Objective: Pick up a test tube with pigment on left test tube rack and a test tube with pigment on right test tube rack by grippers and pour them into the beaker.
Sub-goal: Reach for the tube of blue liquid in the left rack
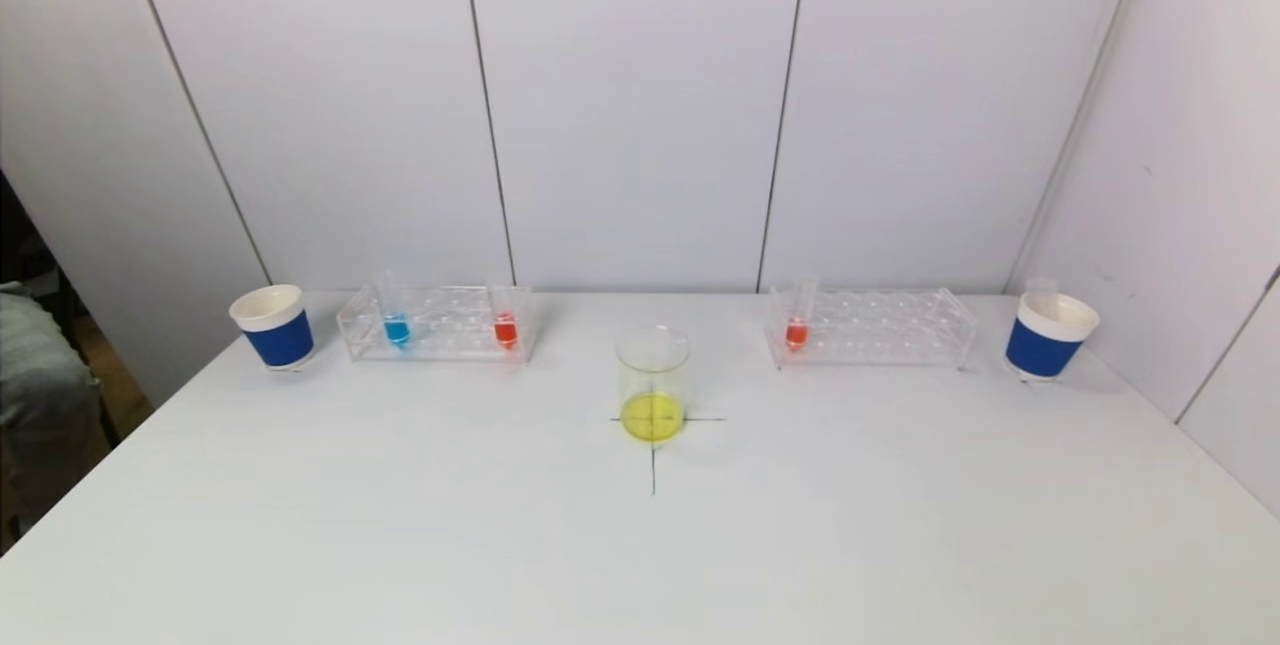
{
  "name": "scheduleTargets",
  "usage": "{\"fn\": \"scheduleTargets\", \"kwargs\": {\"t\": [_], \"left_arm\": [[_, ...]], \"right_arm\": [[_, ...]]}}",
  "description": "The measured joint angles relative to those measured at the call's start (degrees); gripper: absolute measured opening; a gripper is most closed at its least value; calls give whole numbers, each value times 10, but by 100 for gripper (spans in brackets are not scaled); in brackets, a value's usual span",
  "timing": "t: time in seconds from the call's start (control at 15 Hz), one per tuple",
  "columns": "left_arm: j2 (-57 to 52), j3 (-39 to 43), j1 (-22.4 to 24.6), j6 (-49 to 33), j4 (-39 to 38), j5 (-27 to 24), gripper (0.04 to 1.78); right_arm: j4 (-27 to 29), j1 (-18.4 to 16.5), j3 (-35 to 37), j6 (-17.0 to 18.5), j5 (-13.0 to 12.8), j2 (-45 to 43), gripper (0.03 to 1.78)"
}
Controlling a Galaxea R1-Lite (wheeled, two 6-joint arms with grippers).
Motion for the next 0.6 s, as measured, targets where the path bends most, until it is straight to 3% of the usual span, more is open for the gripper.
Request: {"fn": "scheduleTargets", "kwargs": {"t": [0.4, 0.6], "left_arm": [[0, -8, 0, 9, 12, -3, 176], [5, -73, -1, 11, 53, -8, 176]], "right_arm": [[0, 0, 0, 0, 0, 0, 177], [0, 0, 0, 0, 0, 0, 177]]}}
